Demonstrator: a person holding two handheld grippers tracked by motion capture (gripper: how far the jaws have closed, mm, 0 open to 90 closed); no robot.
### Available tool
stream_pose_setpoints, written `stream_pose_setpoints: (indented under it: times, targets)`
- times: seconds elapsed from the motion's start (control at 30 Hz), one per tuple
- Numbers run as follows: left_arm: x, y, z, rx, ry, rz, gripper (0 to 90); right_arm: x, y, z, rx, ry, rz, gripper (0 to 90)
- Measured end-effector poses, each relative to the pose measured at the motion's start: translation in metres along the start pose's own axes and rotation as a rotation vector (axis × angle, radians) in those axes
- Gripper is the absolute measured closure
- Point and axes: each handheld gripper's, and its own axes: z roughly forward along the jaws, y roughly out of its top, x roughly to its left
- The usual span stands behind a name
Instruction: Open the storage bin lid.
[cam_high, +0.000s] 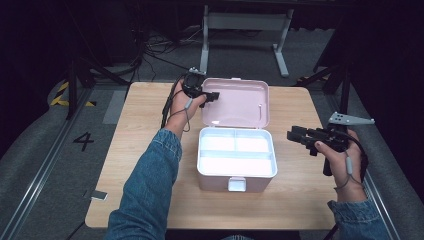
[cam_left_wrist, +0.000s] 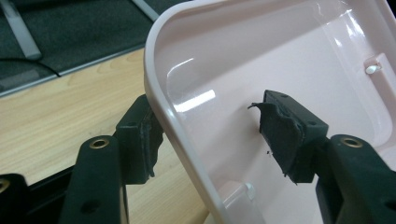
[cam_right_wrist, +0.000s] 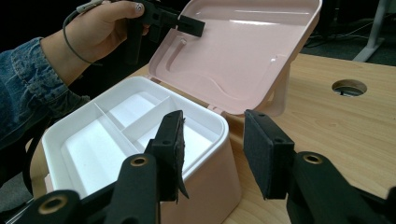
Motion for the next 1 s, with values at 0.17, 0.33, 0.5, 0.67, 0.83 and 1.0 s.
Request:
stream_pose_setpoints:
  times: [0.17,0.33,0.5,0.67,0.83,1.0]
  targets:
    - [0.004,-0.004,0.005,0.041,0.019,-0.005,42.0,0.000,0.000,0.001,0.003,0.001,0.000,58.9]
    - [0.005,-0.006,0.009,0.049,0.025,-0.015,42.7,0.000,-0.001,0.003,0.007,0.001,-0.005,58.6]
    - [0.006,-0.008,0.010,0.058,0.041,-0.004,43.4,0.000,-0.001,0.004,0.010,0.000,-0.002,58.6]
    - [0.006,-0.008,0.012,0.061,0.042,-0.025,43.5,0.000,-0.001,0.004,0.009,0.001,-0.003,58.1]
    - [0.006,-0.011,0.014,0.097,0.061,-0.035,43.2,0.000,-0.002,0.004,0.009,-0.001,-0.003,57.9]
    - [0.006,-0.015,0.018,0.134,0.081,-0.040,42.6,0.000,-0.002,0.004,0.007,-0.002,-0.002,57.8]
